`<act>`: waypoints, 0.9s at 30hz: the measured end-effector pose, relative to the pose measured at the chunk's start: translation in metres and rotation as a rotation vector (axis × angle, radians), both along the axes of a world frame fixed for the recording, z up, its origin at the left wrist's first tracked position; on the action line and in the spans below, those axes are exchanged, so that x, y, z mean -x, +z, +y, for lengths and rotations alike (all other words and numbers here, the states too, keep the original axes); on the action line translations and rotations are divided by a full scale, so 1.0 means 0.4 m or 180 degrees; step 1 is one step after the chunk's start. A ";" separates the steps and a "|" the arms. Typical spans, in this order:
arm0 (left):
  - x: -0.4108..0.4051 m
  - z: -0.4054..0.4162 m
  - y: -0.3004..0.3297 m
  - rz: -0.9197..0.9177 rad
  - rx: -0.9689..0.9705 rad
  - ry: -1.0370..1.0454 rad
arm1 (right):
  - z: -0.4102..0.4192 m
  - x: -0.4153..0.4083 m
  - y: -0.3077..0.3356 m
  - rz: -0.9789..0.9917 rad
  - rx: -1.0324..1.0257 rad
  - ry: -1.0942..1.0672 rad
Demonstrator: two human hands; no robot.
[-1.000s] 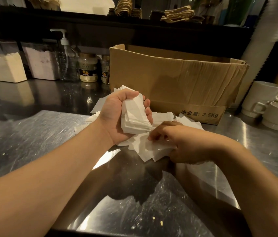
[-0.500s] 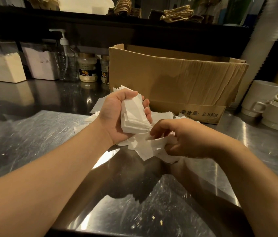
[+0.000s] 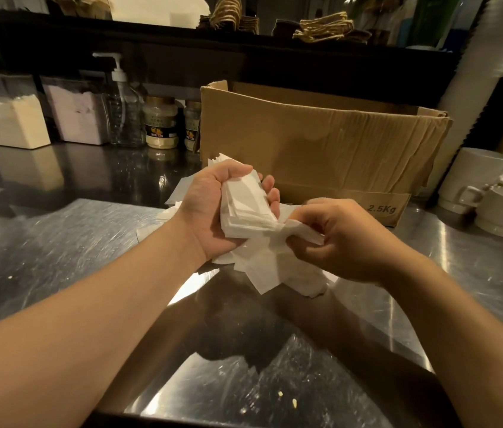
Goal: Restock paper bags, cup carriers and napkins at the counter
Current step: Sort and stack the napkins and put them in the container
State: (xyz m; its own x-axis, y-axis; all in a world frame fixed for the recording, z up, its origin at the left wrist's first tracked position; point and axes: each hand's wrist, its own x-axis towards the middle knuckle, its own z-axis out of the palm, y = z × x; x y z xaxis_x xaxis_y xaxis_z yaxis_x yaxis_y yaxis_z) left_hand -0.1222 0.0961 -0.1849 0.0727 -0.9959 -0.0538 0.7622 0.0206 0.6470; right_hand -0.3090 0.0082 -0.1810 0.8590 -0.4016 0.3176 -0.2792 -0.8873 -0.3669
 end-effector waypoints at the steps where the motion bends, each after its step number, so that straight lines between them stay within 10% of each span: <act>1: -0.001 0.000 0.000 0.0027 0.0023 0.0025 | 0.003 0.003 0.002 -0.0168 -0.0192 0.0043; 14: 0.008 0.006 0.000 -0.0834 0.0165 -0.0101 | 0.016 0.019 0.035 -0.1514 -0.2980 0.0791; 27: 0.027 0.003 -0.020 -0.1831 0.0125 -0.0200 | 0.031 -0.023 0.013 -0.1691 -0.3578 -0.0332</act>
State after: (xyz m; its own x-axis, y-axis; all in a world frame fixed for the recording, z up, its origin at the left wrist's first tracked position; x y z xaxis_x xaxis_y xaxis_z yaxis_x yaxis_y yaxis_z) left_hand -0.1330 0.0973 -0.1927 0.0199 -0.9997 0.0139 0.2888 0.0190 0.9572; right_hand -0.3000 0.0207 -0.1759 0.6774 -0.7338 0.0522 0.0856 0.0082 -0.9963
